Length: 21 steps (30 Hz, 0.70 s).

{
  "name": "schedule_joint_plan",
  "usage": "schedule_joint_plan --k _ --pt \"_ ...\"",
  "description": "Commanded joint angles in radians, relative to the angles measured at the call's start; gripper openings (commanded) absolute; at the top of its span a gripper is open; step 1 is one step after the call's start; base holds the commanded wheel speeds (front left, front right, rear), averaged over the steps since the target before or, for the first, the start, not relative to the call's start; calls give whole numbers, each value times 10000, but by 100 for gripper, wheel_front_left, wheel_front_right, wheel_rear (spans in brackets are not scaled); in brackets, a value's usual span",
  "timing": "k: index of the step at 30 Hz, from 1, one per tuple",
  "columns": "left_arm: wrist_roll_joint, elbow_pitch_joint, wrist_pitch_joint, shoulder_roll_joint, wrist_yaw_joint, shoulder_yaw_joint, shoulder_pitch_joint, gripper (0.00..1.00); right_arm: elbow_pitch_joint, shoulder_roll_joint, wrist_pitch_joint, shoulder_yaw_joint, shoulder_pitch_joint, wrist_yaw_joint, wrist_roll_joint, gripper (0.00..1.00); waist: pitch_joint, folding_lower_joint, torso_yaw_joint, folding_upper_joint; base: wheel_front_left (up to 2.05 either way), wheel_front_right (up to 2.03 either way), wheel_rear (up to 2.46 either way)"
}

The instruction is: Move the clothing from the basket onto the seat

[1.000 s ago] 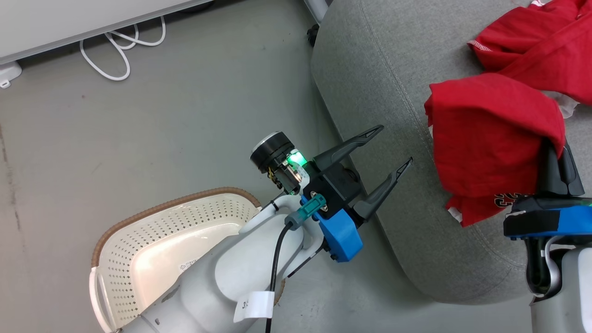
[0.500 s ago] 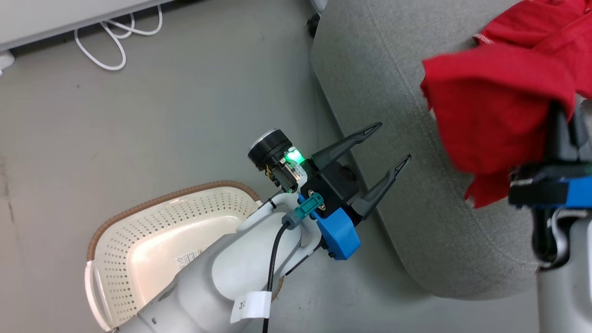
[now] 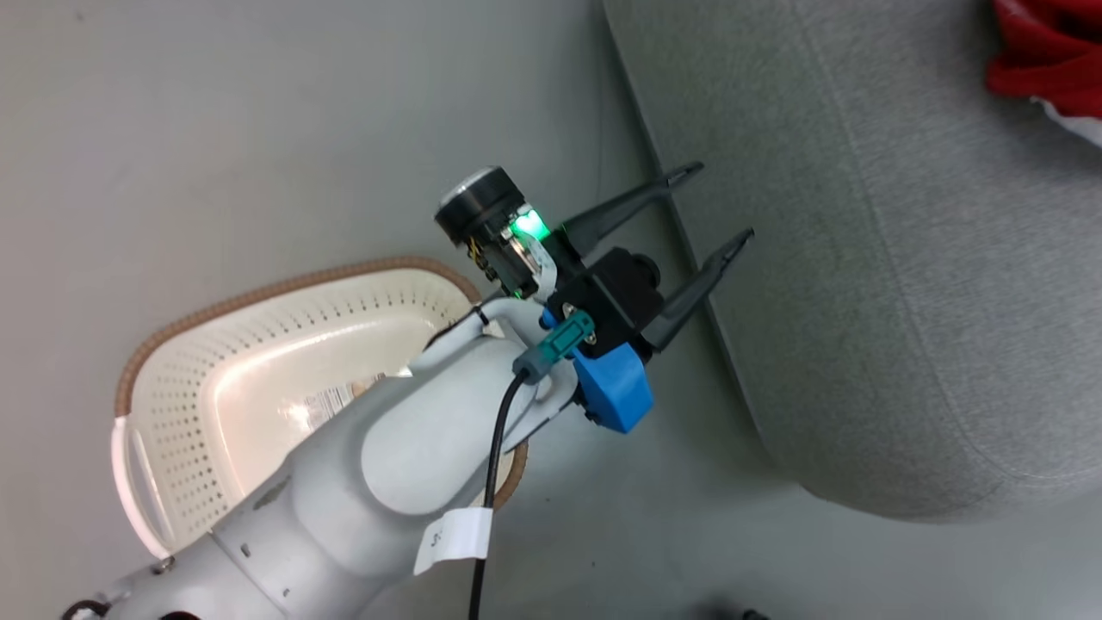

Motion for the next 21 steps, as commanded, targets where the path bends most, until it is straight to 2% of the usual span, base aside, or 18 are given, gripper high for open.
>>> schedule_joint_plan --k 1,6,11,14,21 --pt "97 -164 101 179 54 23 -306 100 101 -329 -36 -466 -603 1 245 0 773 -1 118 -1 0 0 0" --pt "268 -595 381 522 138 63 -658 100 816 -1228 -36 -1195 -1593 1 451 0 1656 -1 105 -1 0 0 0" --pt "351 -988 595 838 216 97 -895 100 1921 -1957 -37 -1683 -1718 1 332 0 2255 -1 52 -1 0 0 0" --pt "370 -1165 671 1015 256 131 -933 100 2587 -2031 -37 -1825 -1370 1 197 0 2443 -1 -25 -1 0 0 0" --pt "346 -1449 813 1207 390 83 -855 100 3457 -1560 -37 -2163 -545 1 -78 0 2643 -1 -111 -1 0 0 0"
